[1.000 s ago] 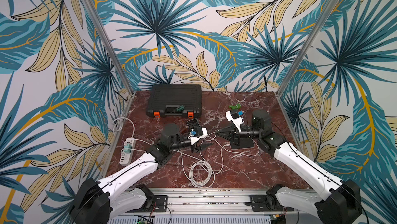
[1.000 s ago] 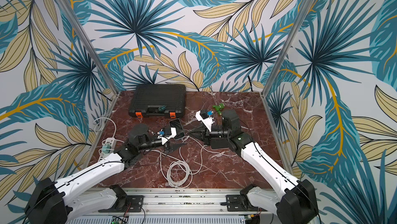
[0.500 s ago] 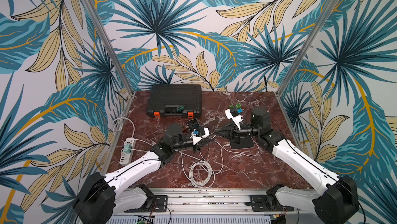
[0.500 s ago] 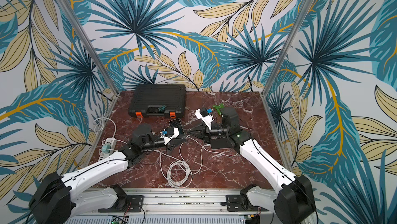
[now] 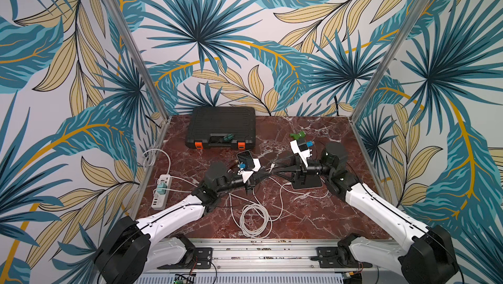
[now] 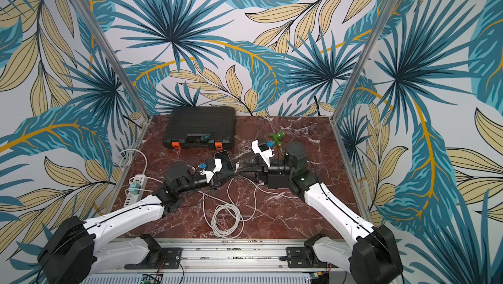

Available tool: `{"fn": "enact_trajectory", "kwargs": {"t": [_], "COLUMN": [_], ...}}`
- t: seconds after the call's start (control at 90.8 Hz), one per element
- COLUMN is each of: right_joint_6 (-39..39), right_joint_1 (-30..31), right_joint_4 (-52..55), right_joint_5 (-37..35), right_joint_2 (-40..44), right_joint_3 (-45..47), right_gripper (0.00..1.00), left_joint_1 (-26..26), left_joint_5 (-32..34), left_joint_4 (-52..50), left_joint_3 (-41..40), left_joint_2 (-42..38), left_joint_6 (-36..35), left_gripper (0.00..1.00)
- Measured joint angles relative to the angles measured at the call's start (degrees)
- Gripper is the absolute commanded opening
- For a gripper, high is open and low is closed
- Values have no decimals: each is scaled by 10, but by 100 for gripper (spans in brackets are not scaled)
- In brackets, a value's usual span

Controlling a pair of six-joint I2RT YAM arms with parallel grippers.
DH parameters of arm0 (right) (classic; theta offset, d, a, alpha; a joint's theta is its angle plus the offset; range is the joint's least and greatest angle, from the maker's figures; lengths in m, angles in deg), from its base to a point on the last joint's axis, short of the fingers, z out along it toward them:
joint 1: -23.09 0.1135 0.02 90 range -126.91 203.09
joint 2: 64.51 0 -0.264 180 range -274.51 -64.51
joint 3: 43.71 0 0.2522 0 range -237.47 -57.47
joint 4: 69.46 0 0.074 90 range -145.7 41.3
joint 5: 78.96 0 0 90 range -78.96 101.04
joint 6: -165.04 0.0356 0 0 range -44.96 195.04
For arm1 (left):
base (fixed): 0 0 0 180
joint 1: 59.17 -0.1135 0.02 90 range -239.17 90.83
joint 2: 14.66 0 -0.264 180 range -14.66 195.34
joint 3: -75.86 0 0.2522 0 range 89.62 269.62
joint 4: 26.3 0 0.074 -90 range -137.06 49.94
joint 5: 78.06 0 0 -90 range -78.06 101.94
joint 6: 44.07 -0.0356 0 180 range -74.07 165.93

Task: Plug the charging cable into the phone
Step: Pick up the charging cable from the center of the board.

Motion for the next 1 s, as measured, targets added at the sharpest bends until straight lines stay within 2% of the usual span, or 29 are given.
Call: {"fn": "enact_trajectory", "kwargs": {"t": [0.209, 0.408, 0.738, 1.002], "right_joint_6": [47, 71, 75, 86], "right_joint_1": [0, 0, 5, 18], "right_joint_4": [-144, -235, -299, -320], "right_joint_5": [-13, -18, -33, -29], "right_joint_2": [15, 9, -38, -67], "right_joint_3": [64, 70, 62, 47], "right_gripper": [51, 50, 47, 33], "left_joint_1": [0, 0, 0, 0], "left_joint_5": [12, 9, 4, 0], "left_joint_4": [92, 132, 148, 150], "left_joint_3": [-15, -15, -15, -15], "left_joint_2": [10, 21, 23, 28], "left_joint_6": [69, 105, 122, 124], "left_gripper": [0, 0, 0, 0]}}
